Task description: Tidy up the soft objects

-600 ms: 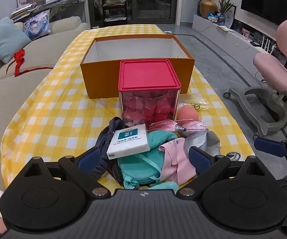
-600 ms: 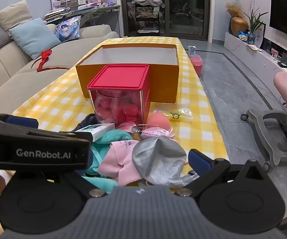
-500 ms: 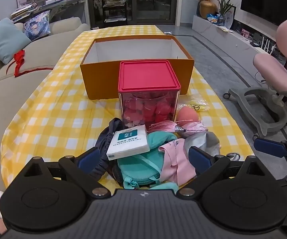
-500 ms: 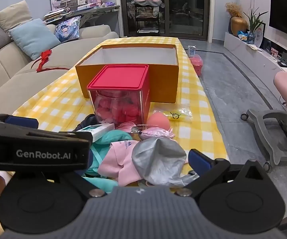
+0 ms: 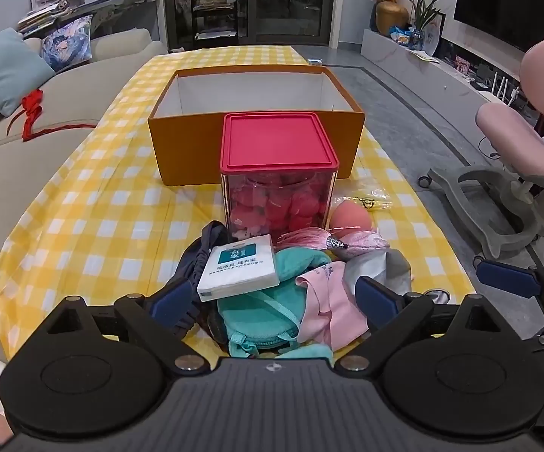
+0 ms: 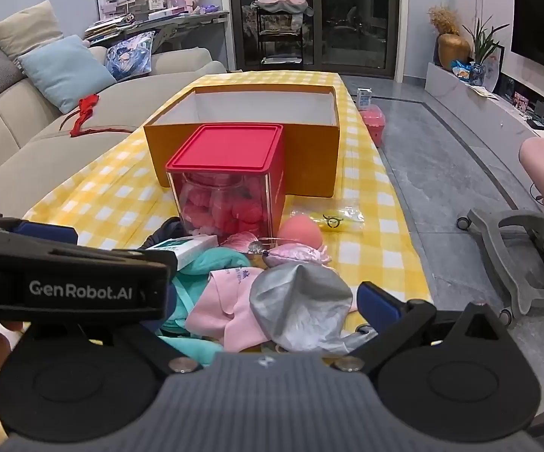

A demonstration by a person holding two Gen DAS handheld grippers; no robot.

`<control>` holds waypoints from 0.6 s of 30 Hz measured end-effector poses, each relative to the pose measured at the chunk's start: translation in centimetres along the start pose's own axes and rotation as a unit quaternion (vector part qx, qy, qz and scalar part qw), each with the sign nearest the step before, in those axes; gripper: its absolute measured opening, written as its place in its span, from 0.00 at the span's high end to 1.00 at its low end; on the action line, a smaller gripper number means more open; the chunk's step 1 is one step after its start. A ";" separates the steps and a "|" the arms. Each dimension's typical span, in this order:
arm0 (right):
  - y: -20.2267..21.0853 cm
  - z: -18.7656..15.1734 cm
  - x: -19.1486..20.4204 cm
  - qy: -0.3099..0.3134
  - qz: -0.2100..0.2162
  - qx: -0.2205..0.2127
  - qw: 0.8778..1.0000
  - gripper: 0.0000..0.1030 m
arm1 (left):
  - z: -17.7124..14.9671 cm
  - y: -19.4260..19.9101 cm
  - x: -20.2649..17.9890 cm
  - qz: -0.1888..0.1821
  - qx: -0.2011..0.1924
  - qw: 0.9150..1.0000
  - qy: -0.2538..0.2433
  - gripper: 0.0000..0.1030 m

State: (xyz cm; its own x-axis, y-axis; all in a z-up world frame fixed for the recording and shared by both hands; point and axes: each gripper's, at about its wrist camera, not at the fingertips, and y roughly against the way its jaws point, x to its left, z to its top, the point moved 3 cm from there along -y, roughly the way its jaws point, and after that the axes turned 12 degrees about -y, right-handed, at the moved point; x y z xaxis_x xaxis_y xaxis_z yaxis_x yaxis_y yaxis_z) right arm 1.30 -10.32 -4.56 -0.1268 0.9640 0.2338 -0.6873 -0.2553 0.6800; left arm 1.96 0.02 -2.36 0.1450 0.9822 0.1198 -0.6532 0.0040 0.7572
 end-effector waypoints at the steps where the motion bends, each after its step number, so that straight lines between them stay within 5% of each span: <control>1: 0.1 0.0 -0.1 -0.001 0.000 -0.001 1.000 0.03 | 0.0 0.0 0.0 0.000 0.000 1.000 -0.001 0.00; 18: -0.2 0.0 0.0 -0.002 0.004 0.001 1.000 0.03 | 0.1 0.0 0.2 -0.002 -0.002 1.000 0.002 0.00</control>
State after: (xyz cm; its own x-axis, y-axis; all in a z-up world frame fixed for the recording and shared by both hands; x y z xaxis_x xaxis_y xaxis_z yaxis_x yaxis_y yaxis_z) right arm 1.43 -10.27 -4.63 -0.1300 0.9617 0.2413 -0.6844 -0.2631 0.6800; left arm 2.13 0.23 -2.27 0.1440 0.9830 0.1138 -0.6560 0.0087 0.7547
